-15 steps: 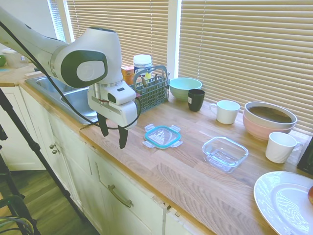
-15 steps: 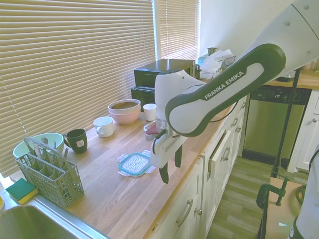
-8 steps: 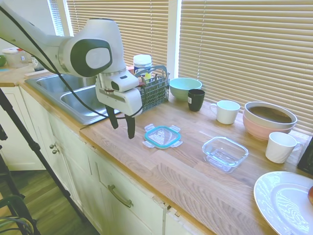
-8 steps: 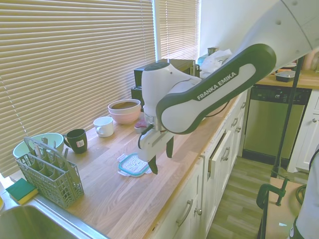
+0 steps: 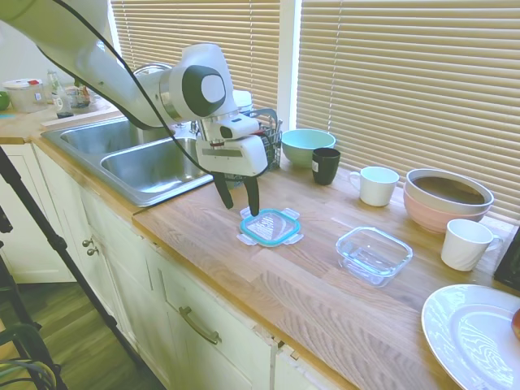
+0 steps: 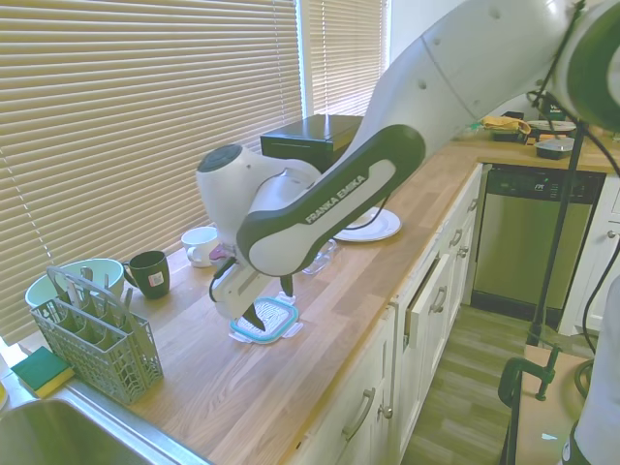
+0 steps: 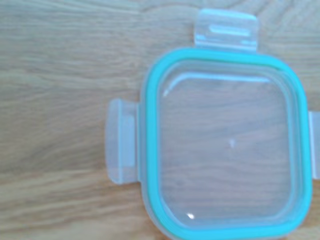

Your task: Cover the lid of the food container

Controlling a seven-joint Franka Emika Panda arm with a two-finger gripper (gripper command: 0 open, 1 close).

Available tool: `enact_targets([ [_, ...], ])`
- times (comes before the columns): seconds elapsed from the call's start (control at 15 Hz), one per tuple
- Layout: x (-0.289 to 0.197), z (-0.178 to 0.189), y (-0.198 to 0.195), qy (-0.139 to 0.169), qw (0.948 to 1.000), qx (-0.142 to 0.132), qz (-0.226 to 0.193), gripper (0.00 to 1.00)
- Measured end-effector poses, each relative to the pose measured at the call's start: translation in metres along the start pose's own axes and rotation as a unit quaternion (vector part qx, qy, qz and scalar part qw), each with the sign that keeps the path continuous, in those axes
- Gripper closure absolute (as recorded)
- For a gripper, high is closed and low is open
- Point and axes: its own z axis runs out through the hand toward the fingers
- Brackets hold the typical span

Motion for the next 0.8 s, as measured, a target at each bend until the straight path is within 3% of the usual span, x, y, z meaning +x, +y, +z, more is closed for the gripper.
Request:
enact_targets([
  [0.27,0.006,0.013,-0.031,0.009,0.9997,-0.020,-0.008,0.00],
  [0.8,0.009,0.040,-0.048,0.013,0.9987,-0.047,-0.015,0.00],
])
